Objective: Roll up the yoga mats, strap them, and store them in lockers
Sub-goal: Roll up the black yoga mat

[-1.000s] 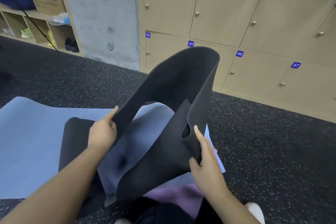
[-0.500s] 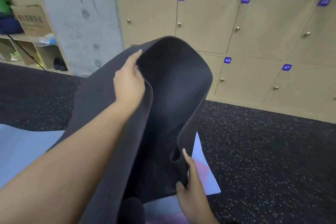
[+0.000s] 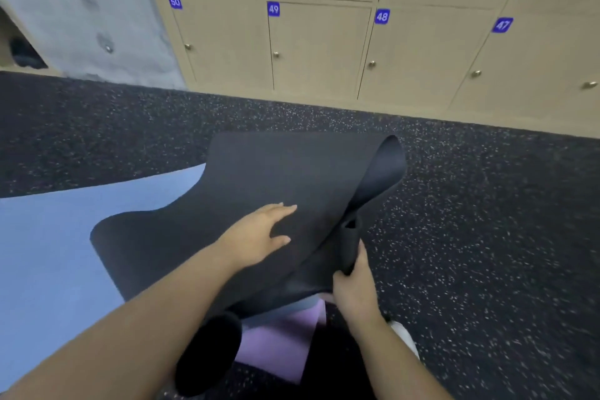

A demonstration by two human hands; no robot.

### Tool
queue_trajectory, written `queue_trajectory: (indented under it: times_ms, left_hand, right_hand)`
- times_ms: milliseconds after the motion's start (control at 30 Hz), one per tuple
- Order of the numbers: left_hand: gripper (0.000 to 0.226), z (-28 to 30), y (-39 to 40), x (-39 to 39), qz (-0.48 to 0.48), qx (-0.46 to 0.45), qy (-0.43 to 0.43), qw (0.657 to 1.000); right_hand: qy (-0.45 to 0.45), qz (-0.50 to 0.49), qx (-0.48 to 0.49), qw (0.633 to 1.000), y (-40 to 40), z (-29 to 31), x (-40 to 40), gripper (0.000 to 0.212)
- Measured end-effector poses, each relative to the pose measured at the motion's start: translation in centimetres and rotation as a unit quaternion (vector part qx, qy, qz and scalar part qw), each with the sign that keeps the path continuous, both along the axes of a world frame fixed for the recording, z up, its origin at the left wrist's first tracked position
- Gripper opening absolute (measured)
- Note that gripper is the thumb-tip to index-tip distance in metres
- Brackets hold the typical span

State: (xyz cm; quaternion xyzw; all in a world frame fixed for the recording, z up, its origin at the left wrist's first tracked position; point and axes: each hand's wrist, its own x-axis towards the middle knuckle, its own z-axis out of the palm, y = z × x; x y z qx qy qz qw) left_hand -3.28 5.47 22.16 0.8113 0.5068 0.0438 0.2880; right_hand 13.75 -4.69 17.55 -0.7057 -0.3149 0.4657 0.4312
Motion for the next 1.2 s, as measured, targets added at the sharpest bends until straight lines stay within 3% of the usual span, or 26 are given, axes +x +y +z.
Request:
queue_trajectory:
  times_ms: [133,300,433,600,767,933,1033,1200]
  left_hand:
    - [0.081,-2.7,-2.5,-2.3,0.025,-0.060,0.064,0.996]
    - [0.090,-4.2,-5.8,-3.1,0.005,-0.084,0.141,0.987]
    - [0.063,-5.1,-6.6,-2.3,-0.022,-0.032,0.202,0.979]
    - [0.044,-2.5,-3.6,-0.8,0.115,0.138,0.023,0.983]
    - [0.037,4.4,3.7,2.1,0.204,0.259,-0.081,0.941]
    - [0.040,11.1,10.5,4.8,0.290,0.302,-0.160,0.894]
    - [0.039,10.8,10.8,6.9,0.245,0.309,-0.211,0.894]
    - [0.045,2.4,7.2,8.6,0.016,0.189,-0.179,0.965]
  right_hand:
    - [0.049,-0.007,-0.009,0.999,0.0,-0.2,0.2,0.083]
    - [0.037,-0.003,-0.015,0.999,-0.2,0.2,0.1,0.085]
    - [0.025,-0.002,-0.019,1.000,0.0,0.2,0.2,0.086]
    - [0.001,0.003,-0.020,1.000,-0.5,-0.5,0.6,0.086]
    - [-0.040,0.015,-0.010,0.999,-1.1,-1.6,1.0,0.084]
    - [-0.059,0.041,-0.012,0.997,-1.2,-1.1,1.3,0.073]
    - [-0.052,0.040,-0.016,0.998,-0.8,-1.5,1.4,0.077]
    - [-0.060,0.034,-0.008,0.998,-0.3,-2.2,1.5,0.087]
